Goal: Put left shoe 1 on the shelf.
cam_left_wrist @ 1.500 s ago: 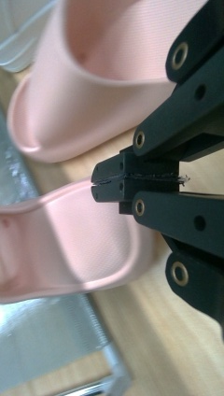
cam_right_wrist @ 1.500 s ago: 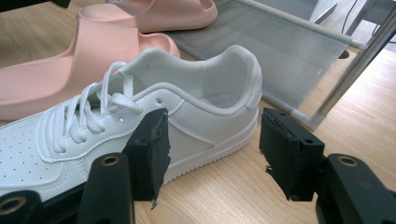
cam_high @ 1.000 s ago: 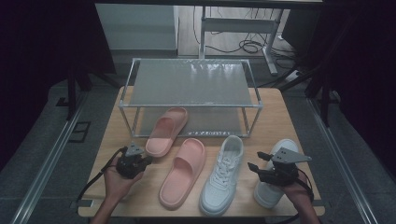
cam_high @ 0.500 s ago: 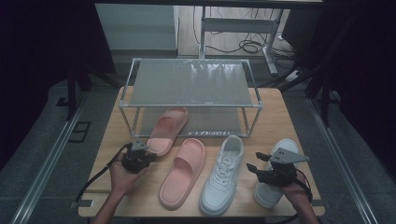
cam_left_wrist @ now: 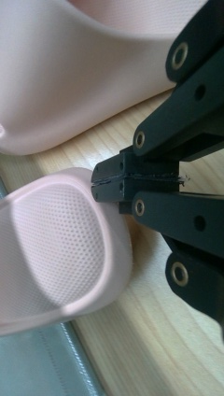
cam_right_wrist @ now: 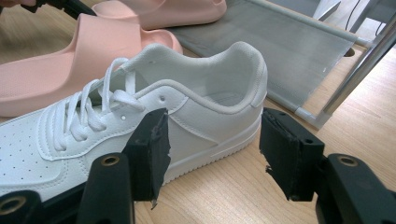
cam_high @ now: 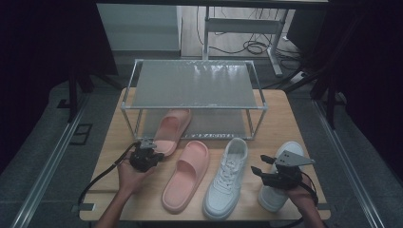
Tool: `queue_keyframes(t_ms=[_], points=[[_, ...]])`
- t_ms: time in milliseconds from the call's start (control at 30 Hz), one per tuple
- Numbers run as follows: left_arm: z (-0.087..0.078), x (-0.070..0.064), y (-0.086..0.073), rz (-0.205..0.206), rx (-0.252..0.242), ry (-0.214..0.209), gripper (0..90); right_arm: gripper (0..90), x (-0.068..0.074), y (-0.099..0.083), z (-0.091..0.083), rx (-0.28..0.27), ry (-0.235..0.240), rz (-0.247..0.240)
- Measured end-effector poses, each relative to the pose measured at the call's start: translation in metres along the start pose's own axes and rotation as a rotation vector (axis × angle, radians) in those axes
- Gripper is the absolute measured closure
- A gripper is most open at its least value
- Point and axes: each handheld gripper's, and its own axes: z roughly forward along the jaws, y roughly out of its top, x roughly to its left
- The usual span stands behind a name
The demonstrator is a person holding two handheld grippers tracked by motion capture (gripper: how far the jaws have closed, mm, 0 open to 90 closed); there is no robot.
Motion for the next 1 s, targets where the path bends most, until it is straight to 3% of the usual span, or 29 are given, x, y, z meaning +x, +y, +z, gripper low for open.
queue_keyframes(t_ms=[367, 1000], points=[[0.007, 0.005, 0.006, -0.022, -0.005, -0.009, 90.0, 43.1, 0.0, 0.0, 0.0, 0.0, 0.001, 0.0], [0.025, 0.015, 0.02, -0.08, -0.034, -0.061, 90.0, 43.0, 0.0, -0.001, 0.002, 0.005, 0.002, 0.0]])
